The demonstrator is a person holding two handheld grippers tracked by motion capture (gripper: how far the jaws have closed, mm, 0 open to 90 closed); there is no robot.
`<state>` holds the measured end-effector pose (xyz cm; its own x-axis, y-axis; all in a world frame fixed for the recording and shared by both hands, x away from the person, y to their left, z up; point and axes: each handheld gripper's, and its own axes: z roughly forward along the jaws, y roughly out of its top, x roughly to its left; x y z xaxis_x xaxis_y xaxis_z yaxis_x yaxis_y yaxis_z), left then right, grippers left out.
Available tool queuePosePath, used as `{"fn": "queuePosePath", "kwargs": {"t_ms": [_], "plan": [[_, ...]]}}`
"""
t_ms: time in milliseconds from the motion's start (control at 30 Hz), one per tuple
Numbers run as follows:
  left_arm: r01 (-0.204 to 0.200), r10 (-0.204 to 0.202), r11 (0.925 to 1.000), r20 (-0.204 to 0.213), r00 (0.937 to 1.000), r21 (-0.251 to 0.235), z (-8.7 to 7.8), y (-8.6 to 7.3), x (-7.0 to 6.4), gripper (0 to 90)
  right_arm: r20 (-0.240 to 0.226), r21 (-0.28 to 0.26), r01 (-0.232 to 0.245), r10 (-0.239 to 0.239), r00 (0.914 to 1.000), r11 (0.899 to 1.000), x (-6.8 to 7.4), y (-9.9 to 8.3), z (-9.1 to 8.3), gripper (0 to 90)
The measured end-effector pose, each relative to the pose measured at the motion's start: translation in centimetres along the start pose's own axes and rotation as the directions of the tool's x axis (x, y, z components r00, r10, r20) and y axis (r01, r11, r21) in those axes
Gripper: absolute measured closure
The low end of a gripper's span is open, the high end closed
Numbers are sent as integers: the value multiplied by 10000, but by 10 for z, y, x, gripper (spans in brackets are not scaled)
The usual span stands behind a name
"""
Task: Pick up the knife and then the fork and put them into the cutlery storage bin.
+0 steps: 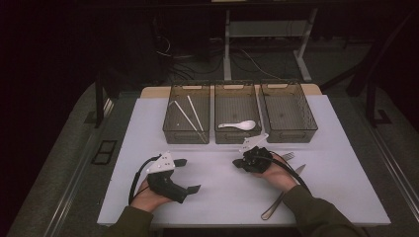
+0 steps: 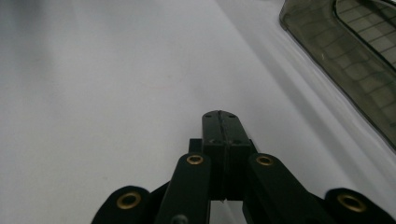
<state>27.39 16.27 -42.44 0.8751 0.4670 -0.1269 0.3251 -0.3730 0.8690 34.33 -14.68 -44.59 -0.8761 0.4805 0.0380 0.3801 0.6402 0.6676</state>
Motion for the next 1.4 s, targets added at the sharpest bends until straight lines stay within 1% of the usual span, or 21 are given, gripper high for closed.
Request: {"fn": "queuePosePath", "kwargs": {"t_ms": [67,167,200,300,433,533,567,667,733,900,967,1067,1133,1167,1267,1400], "plan": [[-4,4,10000,20,10000,10,0,0,0,0,7,-61,-31,31,10000,10000,-1,1,0,896],[-33,33,10000,38,10000,15,0,0,0,0,-104,-271,-158,155,9998,9995,-5,1,-9,891],[-35,35,10000,40,10000,9,0,0,0,0,-184,-332,-181,175,9997,9993,-7,1,-13,856],[-39,39,10000,35,10000,22,0,0,0,0,-204,-581,-319,307,9993,9978,-17,-3,-27,803],[-19,19,10000,23,10000,34,0,0,0,0,-38,-684,-375,374,9993,9970,-31,-11,-46,719],[-2,1,10000,26,10000,59,1,0,0,0,152,-714,-435,447,9989,9965,-44,-20,-60,698],[8,-8,10000,26,10000,61,1,0,0,0,250,-683,-532,550,9982,9962,-47,-23,-65,696],[22,-22,10000,23,10000,72,1,-1,0,0,341,-614,-608,629,9974,9963,-58,-33,-73,686],[21,-21,10000,21,10000,75,1,-1,0,0,215,-526,-658,670,9975,9964,-64,-39,-74,672],[3,-3,10000,28,10000,57,1,-1,1,0,138,137,-521,519,9986,9986,-70,-51,-68,668],[-2,2,10000,29,10000,77,1,-1,1,0,61,274,-470,468,9989,9985,-72,-54,-66,669],[2,-3,10000,30,10000,77,0,0,0,0,-88,380,-447,451,9989,9983,-71,-54,-64,680],[9,-9,10000,31,10000,53,0,0,0,0,-209,439,-339,349,9992,9985,-70,-53,-63,690],[-5,5,10000,29,10000,63,0,0,1,0,-153,506,-304,312,9994,9983,-69,-53,-62,695],[-1,1,10000,30,10000,74,0,0,1,0,-183,772,-221,236,9996,9968,-69,-55,-60,727],[-5,4,10000,24,10000,68,0,0,1,0,-114,944,-52,63,9999,9955,-69,-55,-61,767]]}}
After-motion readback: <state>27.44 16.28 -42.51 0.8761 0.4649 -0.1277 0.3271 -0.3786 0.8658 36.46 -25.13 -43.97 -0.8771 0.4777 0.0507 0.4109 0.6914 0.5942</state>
